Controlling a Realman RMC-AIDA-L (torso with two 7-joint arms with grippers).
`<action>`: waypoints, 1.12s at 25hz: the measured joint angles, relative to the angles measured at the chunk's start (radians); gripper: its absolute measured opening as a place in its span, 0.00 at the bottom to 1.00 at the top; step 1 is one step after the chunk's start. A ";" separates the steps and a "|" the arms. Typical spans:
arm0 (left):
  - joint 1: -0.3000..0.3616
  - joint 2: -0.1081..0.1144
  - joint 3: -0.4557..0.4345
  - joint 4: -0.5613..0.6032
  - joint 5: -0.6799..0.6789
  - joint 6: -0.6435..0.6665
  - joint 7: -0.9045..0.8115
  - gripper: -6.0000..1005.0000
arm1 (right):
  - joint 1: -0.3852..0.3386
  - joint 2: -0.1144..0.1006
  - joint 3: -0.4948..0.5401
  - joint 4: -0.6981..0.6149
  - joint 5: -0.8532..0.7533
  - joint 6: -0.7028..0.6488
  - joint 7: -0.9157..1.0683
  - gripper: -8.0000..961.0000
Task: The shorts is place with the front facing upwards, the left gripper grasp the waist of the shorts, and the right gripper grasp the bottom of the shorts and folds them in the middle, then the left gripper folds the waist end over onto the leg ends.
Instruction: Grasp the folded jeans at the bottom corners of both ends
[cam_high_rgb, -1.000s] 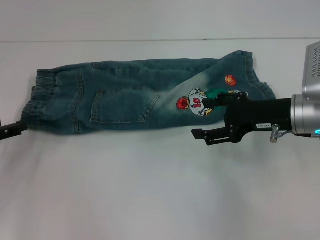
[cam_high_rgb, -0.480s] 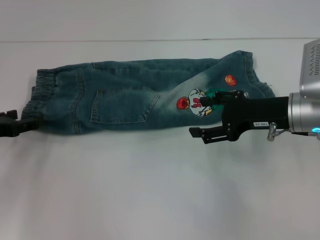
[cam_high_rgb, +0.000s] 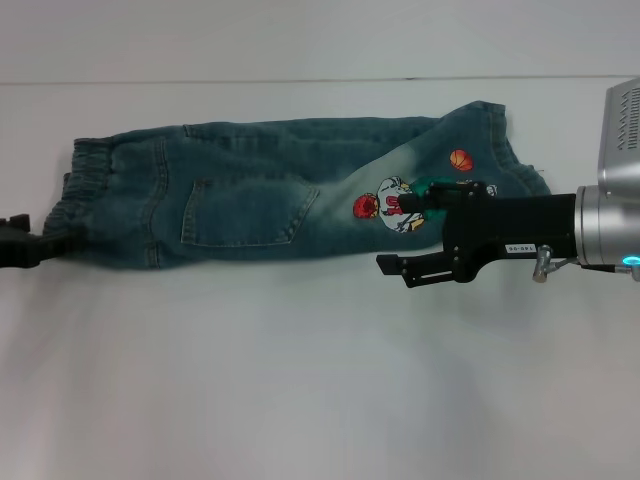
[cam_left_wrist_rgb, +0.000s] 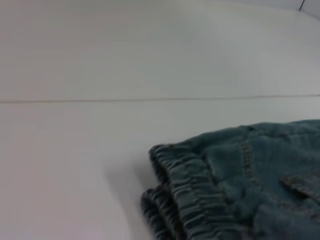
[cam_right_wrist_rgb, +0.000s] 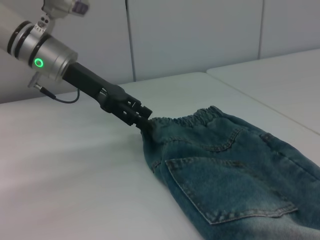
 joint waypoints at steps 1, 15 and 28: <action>0.000 0.001 -0.002 0.001 0.011 -0.002 -0.002 0.87 | 0.000 0.000 0.000 0.000 0.000 0.000 0.002 0.97; 0.000 -0.002 0.018 -0.001 0.034 -0.015 0.004 0.87 | 0.024 0.001 -0.001 0.002 0.003 0.002 0.005 0.97; -0.017 -0.001 0.047 -0.029 0.036 -0.048 0.004 0.87 | 0.034 0.002 -0.001 0.011 0.011 0.001 0.008 0.97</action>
